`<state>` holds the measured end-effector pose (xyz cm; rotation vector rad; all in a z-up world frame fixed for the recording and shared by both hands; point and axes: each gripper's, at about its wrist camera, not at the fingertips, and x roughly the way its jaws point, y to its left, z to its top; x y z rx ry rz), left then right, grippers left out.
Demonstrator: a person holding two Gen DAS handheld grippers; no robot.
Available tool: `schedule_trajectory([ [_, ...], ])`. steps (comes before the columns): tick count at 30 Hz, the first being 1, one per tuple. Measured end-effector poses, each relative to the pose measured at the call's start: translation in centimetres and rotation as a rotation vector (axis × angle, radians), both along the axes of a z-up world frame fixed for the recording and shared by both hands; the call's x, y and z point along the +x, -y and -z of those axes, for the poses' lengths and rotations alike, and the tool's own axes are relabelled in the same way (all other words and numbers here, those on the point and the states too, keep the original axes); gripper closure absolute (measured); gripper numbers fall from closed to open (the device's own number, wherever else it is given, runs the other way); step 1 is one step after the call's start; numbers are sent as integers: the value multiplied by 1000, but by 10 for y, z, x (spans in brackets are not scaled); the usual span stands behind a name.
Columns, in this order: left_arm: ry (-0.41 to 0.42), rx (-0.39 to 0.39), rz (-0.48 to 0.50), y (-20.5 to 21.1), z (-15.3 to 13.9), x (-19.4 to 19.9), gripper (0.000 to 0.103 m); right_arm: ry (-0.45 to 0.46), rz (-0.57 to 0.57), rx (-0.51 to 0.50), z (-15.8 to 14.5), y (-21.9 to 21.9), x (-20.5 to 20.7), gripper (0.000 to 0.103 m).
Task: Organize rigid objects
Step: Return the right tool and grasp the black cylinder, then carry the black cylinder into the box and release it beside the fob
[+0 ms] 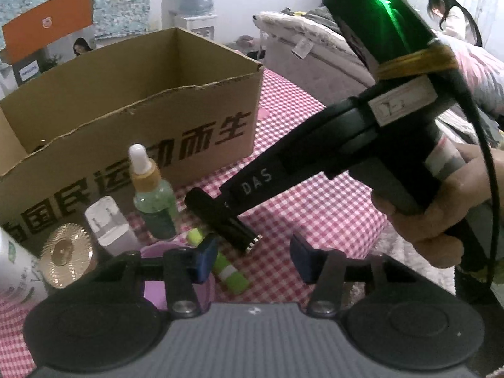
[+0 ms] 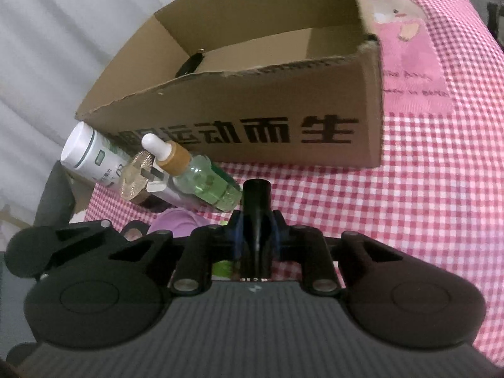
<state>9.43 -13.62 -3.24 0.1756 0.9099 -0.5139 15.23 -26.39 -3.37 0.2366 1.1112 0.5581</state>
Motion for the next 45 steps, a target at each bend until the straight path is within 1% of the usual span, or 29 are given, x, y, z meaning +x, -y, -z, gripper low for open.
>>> schedule_trajectory([
  [5, -24, -7, 35, 12, 5, 6, 51, -44, 86, 53, 7, 27, -15, 86],
  [10, -50, 10, 65, 27, 13, 9, 51, -82, 183, 119, 15, 55, -38, 86],
  [16, -87, 42, 64, 40, 25, 17, 51, -111, 231, 180, 22, 75, -55, 86],
  [17, -94, 42, 60, 41, 26, 18, 52, -114, 232, 185, 22, 75, -56, 86],
  [18, -102, 40, 57, 42, 27, 20, 58, -117, 232, 189, 23, 76, -57, 86],
  [20, -114, 36, 63, 45, 28, 21, 63, -125, 227, 196, 22, 79, -57, 85],
  [24, -94, 60, 67, 47, 28, 18, 66, -143, 206, 193, 23, 78, -55, 80],
  [31, -84, 50, 44, 45, 28, 19, 67, -100, 189, 190, 25, 71, -56, 80],
  [34, -72, 58, 50, 45, 28, 17, 67, -82, 209, 218, 29, 72, -61, 80],
  [38, -54, 46, 59, 43, 22, 10, 68, -73, 233, 232, 28, 73, -69, 81],
  [42, -10, 28, 61, 39, 8, 0, 68, -35, 242, 230, 17, 74, -78, 81],
  [45, 36, 12, 59, 36, -8, -8, 68, 8, 242, 226, 0, 72, -83, 81],
])
